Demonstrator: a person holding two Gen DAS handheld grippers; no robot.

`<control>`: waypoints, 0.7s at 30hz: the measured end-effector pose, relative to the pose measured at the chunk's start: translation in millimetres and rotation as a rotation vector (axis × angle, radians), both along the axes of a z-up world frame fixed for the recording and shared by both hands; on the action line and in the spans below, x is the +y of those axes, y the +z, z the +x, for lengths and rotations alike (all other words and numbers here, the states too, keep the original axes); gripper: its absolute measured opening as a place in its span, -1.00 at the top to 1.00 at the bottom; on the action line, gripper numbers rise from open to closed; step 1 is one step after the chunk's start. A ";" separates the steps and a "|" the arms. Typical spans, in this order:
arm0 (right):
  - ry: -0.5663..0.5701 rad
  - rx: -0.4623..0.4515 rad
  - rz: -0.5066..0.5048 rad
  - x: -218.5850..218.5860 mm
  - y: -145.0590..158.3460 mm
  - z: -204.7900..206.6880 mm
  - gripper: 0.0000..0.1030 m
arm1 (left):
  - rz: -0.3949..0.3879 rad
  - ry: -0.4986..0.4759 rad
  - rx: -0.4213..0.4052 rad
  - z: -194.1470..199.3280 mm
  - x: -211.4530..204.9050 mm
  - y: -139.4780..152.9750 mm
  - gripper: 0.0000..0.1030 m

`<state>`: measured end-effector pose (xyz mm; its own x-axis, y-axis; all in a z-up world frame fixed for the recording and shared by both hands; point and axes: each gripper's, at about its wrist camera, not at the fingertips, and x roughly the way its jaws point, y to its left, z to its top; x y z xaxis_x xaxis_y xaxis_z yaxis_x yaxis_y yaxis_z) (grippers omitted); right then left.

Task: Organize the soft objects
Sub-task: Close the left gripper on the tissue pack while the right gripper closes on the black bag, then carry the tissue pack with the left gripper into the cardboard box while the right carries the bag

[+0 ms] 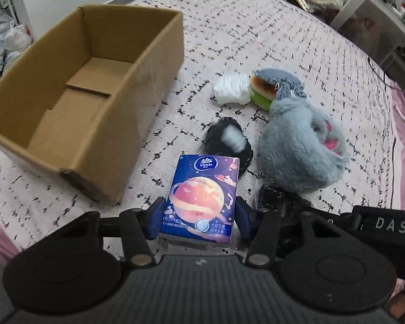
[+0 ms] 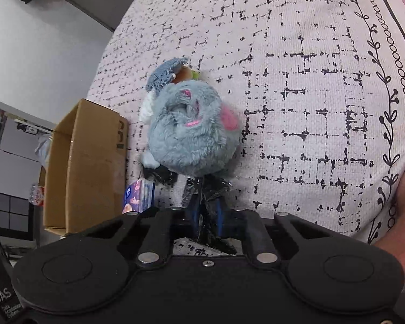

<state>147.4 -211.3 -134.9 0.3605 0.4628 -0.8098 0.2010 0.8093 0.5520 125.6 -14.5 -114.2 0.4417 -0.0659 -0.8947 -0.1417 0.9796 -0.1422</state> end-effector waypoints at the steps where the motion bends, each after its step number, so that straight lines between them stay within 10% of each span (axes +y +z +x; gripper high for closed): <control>1: -0.002 -0.007 0.004 -2.2 2.2 -1.8 0.80 | 0.000 0.002 -0.005 -2.2 0.7 3.1 -0.03; 21: 0.039 -0.276 0.047 2.3 58.9 -34.2 0.97 | -0.057 0.051 -0.184 -57.5 38.7 83.8 -0.03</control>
